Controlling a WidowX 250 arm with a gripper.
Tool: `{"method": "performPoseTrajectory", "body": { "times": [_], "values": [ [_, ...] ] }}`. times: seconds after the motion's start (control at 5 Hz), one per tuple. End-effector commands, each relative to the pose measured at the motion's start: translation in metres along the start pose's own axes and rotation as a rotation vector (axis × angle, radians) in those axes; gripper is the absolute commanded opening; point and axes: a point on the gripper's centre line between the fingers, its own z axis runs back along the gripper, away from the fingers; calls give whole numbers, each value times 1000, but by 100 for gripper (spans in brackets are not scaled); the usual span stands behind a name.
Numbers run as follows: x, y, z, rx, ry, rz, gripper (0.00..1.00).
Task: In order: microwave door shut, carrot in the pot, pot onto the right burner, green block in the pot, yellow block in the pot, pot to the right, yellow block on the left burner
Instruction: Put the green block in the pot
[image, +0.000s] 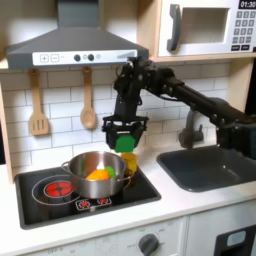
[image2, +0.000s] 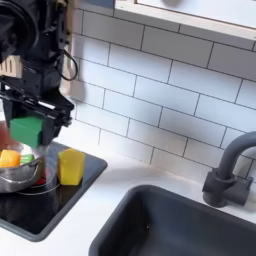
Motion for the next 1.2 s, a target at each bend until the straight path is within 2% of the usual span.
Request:
{"method": "performPoseTrajectory", "body": {
  "times": [0.0, 0.2, 0.4, 0.6, 0.8, 1.0],
  "values": [
    [14, 24, -21, 45, 29, 15, 0],
    [19, 22, -28, 28, 33, 1, 100],
    [16, 14, -29, 20, 35, 5, 100],
    [19, -3, -22, -23, 13, 27, 100],
    [21, -22, -29, -59, 32, 0, 100],
    [23, -41, -19, -81, 6, -6, 100]
  ]
}}
